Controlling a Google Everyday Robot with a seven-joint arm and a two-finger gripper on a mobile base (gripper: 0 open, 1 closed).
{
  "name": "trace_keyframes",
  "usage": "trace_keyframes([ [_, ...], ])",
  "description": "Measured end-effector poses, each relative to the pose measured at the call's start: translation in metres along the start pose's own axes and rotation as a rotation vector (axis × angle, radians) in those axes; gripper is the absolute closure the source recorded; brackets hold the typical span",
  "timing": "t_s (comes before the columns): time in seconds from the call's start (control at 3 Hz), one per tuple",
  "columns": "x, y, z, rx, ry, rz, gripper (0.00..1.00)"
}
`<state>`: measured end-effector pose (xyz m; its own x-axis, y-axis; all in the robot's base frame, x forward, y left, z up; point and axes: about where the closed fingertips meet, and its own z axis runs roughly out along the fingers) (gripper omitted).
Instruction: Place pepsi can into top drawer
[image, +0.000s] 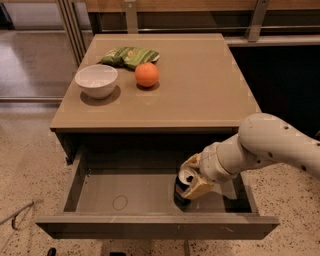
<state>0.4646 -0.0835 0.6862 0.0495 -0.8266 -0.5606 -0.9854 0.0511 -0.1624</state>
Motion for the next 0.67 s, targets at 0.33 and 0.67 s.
trace_keyframes([
  [0.33, 0.0102, -0.0002, 0.0202, -0.010, 0.022, -0.013, 1.00],
  [0.67, 0.0122, -0.0007, 0.0238, -0.015, 0.031, -0.016, 0.87],
])
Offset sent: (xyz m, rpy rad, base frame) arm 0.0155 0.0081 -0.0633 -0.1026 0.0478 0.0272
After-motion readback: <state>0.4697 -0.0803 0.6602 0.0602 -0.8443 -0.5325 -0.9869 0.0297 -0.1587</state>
